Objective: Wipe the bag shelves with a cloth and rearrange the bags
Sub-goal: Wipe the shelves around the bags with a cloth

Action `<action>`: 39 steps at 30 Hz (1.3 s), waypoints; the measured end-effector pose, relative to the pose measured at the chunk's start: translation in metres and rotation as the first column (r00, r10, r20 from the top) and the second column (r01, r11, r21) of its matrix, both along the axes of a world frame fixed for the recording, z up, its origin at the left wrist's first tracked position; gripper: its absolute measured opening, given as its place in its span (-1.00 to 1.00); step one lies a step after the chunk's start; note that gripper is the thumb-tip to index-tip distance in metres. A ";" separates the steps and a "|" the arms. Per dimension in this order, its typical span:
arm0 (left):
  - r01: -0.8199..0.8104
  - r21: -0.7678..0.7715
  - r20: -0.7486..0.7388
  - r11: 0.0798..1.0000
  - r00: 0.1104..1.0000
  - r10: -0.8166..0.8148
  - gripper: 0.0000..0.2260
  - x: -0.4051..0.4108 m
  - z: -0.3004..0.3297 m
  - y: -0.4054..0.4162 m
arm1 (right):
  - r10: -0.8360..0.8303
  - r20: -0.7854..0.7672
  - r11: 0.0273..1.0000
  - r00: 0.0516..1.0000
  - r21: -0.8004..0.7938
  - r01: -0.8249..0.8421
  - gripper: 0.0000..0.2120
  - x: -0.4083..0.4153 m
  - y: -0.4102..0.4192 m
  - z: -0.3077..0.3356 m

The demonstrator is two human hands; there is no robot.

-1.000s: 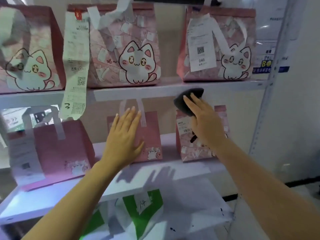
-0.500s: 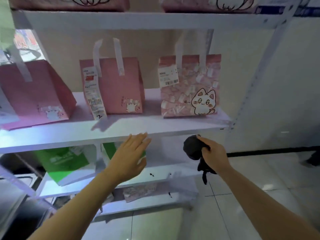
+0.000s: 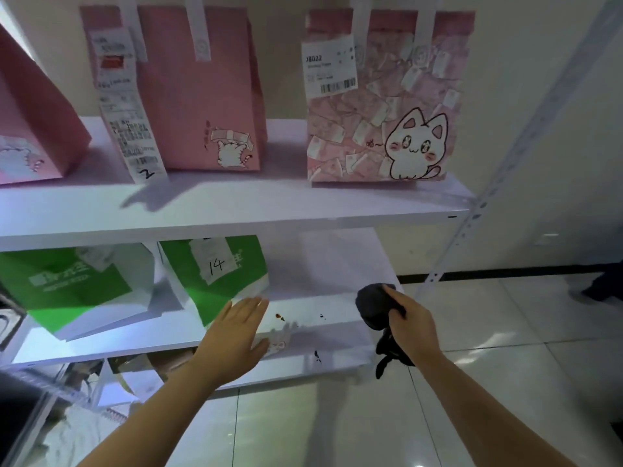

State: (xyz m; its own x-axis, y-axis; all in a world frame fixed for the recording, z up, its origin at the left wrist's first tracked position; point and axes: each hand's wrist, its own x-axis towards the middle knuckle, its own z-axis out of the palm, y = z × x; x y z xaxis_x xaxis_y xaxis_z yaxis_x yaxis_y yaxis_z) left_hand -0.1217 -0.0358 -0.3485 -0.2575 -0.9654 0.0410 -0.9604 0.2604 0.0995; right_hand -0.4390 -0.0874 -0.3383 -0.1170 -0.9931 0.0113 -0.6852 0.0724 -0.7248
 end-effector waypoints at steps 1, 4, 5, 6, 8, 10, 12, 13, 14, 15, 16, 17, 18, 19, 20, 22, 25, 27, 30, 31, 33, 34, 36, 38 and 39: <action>-0.004 0.020 0.004 1.000 1.000 0.004 -0.41 0.002 -0.017 -0.005 | 0.007 -0.005 1.000 1.000 0.006 -0.007 -0.50 0.005 -0.005 -0.013; 0.002 0.084 0.021 0.996 1.000 -0.004 -0.35 0.013 -0.072 -0.024 | 0.040 0.003 0.999 0.999 0.002 -0.040 -0.49 0.025 -0.022 -0.051; 0.002 0.111 0.023 0.994 1.000 -0.005 -0.32 0.017 -0.088 -0.030 | 0.049 0.020 0.999 0.999 -0.008 -0.049 -0.47 0.032 -0.030 -0.064; 0.003 0.121 0.020 0.993 1.000 -0.005 -0.30 0.021 -0.103 -0.036 | 0.062 0.026 0.998 0.998 -0.025 -0.061 -0.46 0.039 -0.039 -0.077; 0.008 0.099 0.009 0.995 1.000 -0.009 -0.27 0.030 -0.132 -0.051 | 0.094 -0.004 0.993 0.996 -0.066 -0.094 -0.45 0.051 -0.059 -0.101; 0.011 0.067 0.014 0.998 1.000 -0.012 -0.22 0.038 -0.157 -0.069 | 0.136 -0.067 0.986 0.988 -0.091 -0.142 -0.46 0.064 -0.076 -0.123; 0.022 0.040 -0.002 0.999 1.000 -0.022 -0.13 0.041 -0.179 -0.088 | 0.197 -0.154 0.974 0.968 -0.086 -0.212 -0.46 0.075 -0.087 -0.145; 0.033 -0.003 -0.010 0.999 0.999 -0.033 -0.08 0.042 -0.189 -0.097 | 0.236 -0.198 0.965 0.951 -0.069 -0.253 -0.45 0.079 -0.092 -0.157; 0.040 -0.042 -0.015 0.998 0.999 -0.040 -0.07 0.042 -0.198 -0.104 | 0.277 -0.229 0.954 0.933 -0.053 -0.296 -0.43 0.082 -0.095 -0.168; 0.041 -0.066 -0.023 0.997 0.999 -0.042 -0.08 0.041 -0.205 -0.109 | 0.317 -0.241 0.942 0.917 -0.037 -0.335 -0.40 0.084 -0.097 -0.177; 0.042 -0.075 -0.031 0.996 0.999 -0.044 -0.10 0.041 -0.213 -0.112 | 0.351 -0.246 0.928 0.903 -0.039 -0.371 -0.39 0.084 -0.098 -0.186; 0.039 -0.075 -0.046 0.996 0.998 -0.043 -0.11 0.040 -0.218 -0.113 | 0.374 -0.252 0.915 0.893 -0.061 -0.400 -0.39 0.083 -0.098 -0.194; 0.033 -0.081 -0.069 0.996 0.997 -0.039 -0.11 0.040 -0.223 -0.114 | 0.386 -0.257 0.903 0.886 -0.089 -0.419 -0.42 0.081 -0.097 -0.199; 0.032 -0.105 -0.098 0.994 0.994 -0.042 -0.10 0.041 -0.226 -0.115 | 0.386 -0.244 0.899 0.889 -0.116 -0.422 -0.48 0.080 -0.097 -0.203; 0.032 -0.133 -0.131 0.991 0.990 -0.050 -0.08 0.042 -0.228 -0.116 | 0.385 -0.201 0.902 0.901 -0.126 -0.414 -0.56 0.079 -0.097 -0.205; 0.028 -0.163 -0.184 0.986 0.981 -0.058 -0.08 0.045 -0.232 -0.119 | 0.402 -0.094 0.907 0.911 -0.097 -0.410 -0.65 0.080 -0.096 -0.208; 0.005 -0.187 -0.236 0.982 0.970 -0.050 -0.11 0.044 -0.234 -0.120 | 0.523 -0.155 0.843 0.838 -0.055 -0.536 -0.60 0.098 -0.095 -0.213; 0.003 -0.183 -0.269 0.983 0.962 -0.053 -0.09 0.043 -0.234 -0.120 | 0.575 -0.215 0.802 0.789 -0.041 -0.596 -0.61 0.121 -0.096 -0.216; 0.010 -0.185 -0.315 0.983 0.947 -0.069 -0.01 0.045 -0.235 -0.118 | 0.627 -0.383 0.737 0.679 0.009 -0.676 -0.59 0.158 -0.097 -0.220; 0.013 -0.188 -0.329 0.982 0.941 -0.076 0.01 0.045 -0.236 -0.118 | 0.633 -0.438 0.719 0.638 0.027 -0.695 -0.58 0.167 -0.097 -0.222; 0.009 -0.177 -0.354 0.984 0.932 -0.072 0.04 0.045 -0.237 -0.118 | 0.626 -0.525 0.701 0.577 0.054 -0.711 -0.56 0.170 -0.092 -0.227; 0.005 -0.169 -0.358 0.986 0.931 -0.066 0.05 0.045 -0.238 -0.118 | 0.615 -0.551 0.700 0.564 0.053 -0.712 -0.56 0.165 -0.088 -0.227; -0.001 -0.154 -0.334 0.988 0.941 -0.051 0.04 0.045 -0.236 -0.117 | 0.586 -0.573 0.718 0.573 0.040 -0.694 -0.56 0.148 -0.084 -0.224; -0.005 -0.129 -0.310 0.992 0.950 -0.035 0.02 0.045 -0.235 -0.117 | 0.543 -0.564 0.774 0.622 0.048 -0.632 -0.57 0.132 -0.089 -0.221; -0.008 -0.119 -0.305 0.993 0.952 -0.029 0.00 0.045 -0.235 -0.117 | 0.517 -0.555 0.803 0.651 0.052 -0.594 -0.57 0.130 -0.095 -0.220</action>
State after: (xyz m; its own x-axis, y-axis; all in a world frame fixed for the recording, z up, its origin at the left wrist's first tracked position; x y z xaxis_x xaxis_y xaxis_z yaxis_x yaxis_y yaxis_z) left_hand -0.0762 -0.1530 -0.5835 -0.2252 -0.9463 0.2320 -0.8856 0.2981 0.3562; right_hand -0.3094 -0.1820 -0.5582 0.5188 -0.8546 0.0227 -0.8318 -0.5108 -0.2173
